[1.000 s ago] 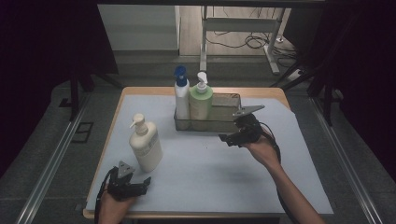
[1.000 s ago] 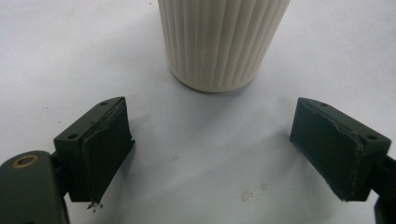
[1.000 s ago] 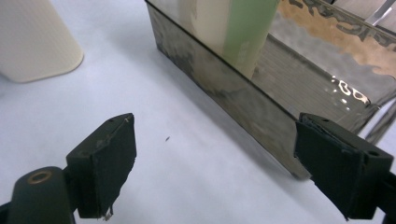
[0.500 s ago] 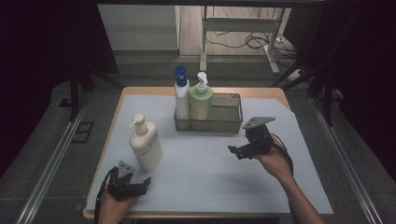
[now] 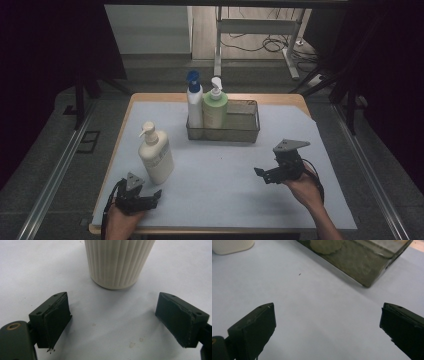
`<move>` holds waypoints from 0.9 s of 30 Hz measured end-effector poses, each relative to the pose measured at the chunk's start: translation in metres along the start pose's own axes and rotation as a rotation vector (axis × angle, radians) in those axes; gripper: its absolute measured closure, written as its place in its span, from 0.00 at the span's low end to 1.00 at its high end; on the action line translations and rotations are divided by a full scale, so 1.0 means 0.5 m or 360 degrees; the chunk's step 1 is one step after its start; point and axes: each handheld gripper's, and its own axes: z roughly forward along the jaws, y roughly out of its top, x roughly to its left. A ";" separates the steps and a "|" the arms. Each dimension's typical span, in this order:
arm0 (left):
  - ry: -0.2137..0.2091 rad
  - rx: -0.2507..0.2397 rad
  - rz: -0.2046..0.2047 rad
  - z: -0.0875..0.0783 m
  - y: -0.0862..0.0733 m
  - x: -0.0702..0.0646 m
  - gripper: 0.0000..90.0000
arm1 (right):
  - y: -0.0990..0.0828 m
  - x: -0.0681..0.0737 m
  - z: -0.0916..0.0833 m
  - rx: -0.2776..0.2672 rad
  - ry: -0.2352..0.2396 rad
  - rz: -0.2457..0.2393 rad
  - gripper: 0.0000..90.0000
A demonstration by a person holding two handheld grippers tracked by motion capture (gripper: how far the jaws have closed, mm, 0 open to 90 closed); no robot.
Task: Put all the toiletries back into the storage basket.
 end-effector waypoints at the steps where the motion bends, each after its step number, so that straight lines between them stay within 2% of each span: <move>1: 0.0001 0.0000 0.0000 0.000 0.000 0.000 0.13 | -0.007 0.000 0.000 -0.0006 -0.0004 0.0008 0.00; 6: -0.0002 0.0002 -0.0004 0.000 0.000 0.000 0.13 | -0.044 0.003 0.004 -0.0003 -0.0026 0.0032 0.00; 14: -0.0004 0.0011 -0.0013 0.000 0.002 0.000 0.14 | -0.098 0.002 0.023 0.0045 -0.0020 0.0073 0.01; 27: -0.0004 0.0005 -0.0006 0.000 0.001 0.001 0.14 | -0.152 0.004 0.063 0.0139 -0.0040 0.0069 0.00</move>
